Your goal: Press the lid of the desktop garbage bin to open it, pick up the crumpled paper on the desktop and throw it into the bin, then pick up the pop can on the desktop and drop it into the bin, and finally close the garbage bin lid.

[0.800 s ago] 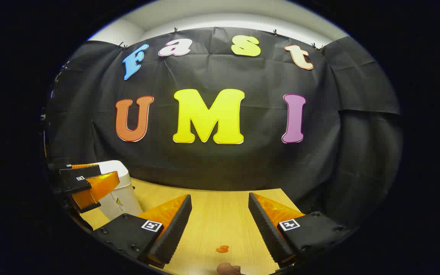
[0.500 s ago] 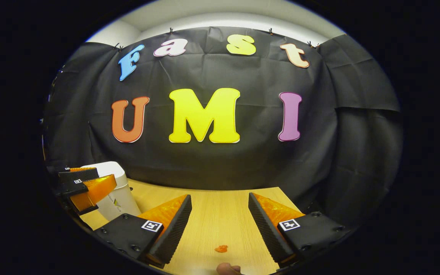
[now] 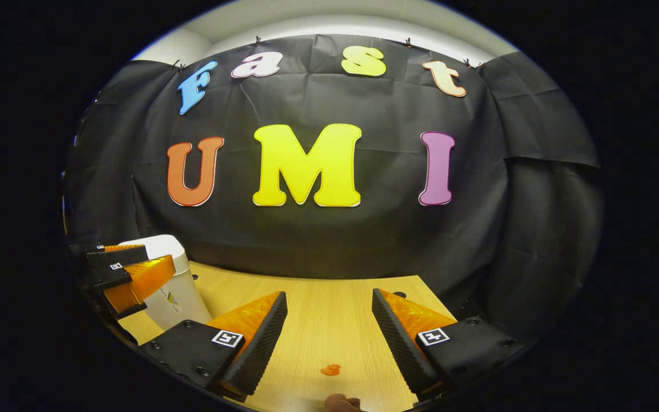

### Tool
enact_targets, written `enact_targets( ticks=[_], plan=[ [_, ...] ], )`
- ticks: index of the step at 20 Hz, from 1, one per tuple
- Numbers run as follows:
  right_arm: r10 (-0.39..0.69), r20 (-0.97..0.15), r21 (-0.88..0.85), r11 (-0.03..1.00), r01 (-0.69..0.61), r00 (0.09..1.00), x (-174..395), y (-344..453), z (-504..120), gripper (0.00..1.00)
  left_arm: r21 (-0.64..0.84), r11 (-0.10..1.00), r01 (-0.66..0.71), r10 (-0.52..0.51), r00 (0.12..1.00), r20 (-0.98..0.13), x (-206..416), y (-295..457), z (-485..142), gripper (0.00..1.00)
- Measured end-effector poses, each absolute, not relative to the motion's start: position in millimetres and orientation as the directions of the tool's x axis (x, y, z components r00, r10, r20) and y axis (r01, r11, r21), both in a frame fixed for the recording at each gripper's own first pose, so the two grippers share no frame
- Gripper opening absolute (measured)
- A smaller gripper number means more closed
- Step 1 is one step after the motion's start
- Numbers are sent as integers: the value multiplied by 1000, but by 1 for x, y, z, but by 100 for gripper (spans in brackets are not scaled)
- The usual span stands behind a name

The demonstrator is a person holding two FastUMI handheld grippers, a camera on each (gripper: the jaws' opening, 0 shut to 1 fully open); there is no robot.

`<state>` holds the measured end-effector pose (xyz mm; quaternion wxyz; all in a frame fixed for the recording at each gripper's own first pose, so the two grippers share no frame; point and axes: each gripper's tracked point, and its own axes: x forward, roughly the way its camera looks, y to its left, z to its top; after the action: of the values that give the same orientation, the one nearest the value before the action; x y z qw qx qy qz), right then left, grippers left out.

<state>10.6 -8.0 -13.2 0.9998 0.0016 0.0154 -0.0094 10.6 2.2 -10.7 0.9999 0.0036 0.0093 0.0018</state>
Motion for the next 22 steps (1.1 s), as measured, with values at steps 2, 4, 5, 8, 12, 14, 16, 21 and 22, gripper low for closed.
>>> enact_targets(
  ticks=[2, 4, 5, 8, 12, 14, 16, 21, 22],
  plan=[
    [-21, -35, 9, 1000, 21, 999, 15, -9, -13, 95, 8, 1000, -30, 30, 999, -19, 15, 10, -11, 96],
    [-22, -39, 13, 1000, 22, 999, 19, -9, -14, 95, 4, 999, -38, 38, 999, -17, 19, 15, -12, 96],
    [-19, -43, 12, 1000, 19, 999, 21, -7, -15, 95, 0, 999, -36, 36, 999, -16, 22, 17, -12, 96],
    [-9, -61, -7, 1000, 9, 998, 27, -1, -20, 94, -3, 999, -33, 32, 999, -12, 31, 27, -11, 83],
    [-9, -63, -32, 999, 7, 998, 29, 5, -18, 94, -22, 997, -77, 77, 997, -15, 40, 49, -12, 60],
    [-16, -72, -47, 999, 13, 997, 28, 5, -22, 94, -71, 991, -115, 114, 993, -17, 42, 64, -10, 48],
    [-13, -94, -61, 998, 8, 995, 28, 9, -29, 94, -102, 984, -146, 145, 989, -12, 47, 79, -6, 18],
    [-20, -106, -78, 997, 12, 994, 23, 8, -33, 94, -63, 960, -272, 270, 962, -40, 61, 129, -3, 3],
    [-21, -103, -81, 997, 12, 994, 22, 8, -32, 94, -52, 953, -299, 296, 953, -61, 63, 137, -6, 3]
  ],
)
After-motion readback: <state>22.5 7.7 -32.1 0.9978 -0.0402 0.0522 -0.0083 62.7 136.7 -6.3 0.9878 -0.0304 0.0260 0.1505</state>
